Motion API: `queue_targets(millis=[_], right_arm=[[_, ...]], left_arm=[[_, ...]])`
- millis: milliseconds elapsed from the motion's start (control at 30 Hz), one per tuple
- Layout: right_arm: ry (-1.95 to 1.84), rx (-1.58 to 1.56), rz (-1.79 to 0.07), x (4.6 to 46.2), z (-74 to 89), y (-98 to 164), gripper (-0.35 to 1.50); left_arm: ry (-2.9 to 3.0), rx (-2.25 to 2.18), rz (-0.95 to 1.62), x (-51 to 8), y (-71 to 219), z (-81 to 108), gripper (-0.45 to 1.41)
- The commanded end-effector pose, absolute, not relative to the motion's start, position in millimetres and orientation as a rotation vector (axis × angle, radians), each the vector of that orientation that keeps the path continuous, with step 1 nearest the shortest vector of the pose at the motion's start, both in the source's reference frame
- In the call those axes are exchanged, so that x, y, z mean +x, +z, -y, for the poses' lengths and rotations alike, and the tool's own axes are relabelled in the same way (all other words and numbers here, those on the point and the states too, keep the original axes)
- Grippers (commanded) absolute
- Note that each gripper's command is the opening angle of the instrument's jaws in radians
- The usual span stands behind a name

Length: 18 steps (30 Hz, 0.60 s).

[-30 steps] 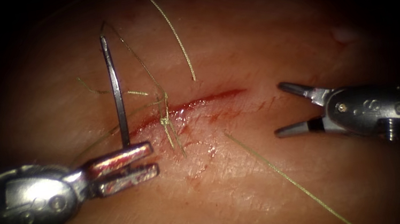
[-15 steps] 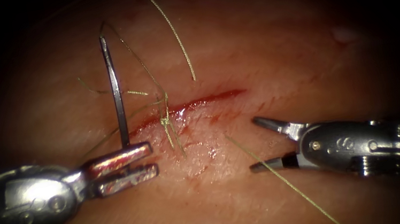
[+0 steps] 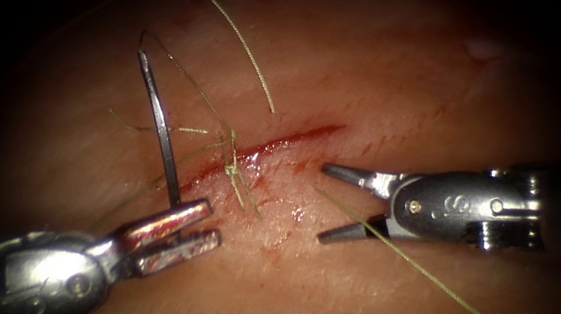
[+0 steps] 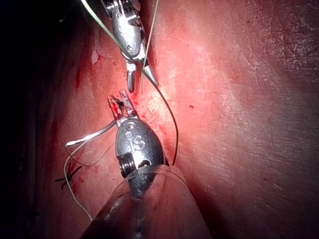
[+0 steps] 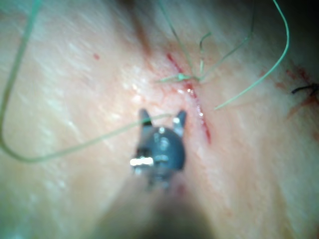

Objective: Wound Closure

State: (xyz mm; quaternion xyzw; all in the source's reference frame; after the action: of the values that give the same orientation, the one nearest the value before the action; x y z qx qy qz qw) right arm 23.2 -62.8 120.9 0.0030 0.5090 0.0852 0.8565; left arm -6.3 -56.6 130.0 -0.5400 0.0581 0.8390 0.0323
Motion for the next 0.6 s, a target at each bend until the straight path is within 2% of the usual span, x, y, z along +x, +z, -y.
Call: queue_targets(millis=[33,200,600], right_arm=[[0.155,0.027,-1.074,23.2,62.7,120.9,-0.35],[0.151,0.077,-1.072,22.2,63.3,120.2,-0.35],[0.168,0.099,-1.046,15.7,65.6,116.4,-0.35]], left_arm=[[2.583,-1.665,-0.181,-6.6,130.7,56.4,-0.45],[2.583,-1.665,-0.182,-6.6,130.8,56.4,-0.45],[2.583,-1.664,-0.182,-6.6,130.7,56.5,-0.45]])
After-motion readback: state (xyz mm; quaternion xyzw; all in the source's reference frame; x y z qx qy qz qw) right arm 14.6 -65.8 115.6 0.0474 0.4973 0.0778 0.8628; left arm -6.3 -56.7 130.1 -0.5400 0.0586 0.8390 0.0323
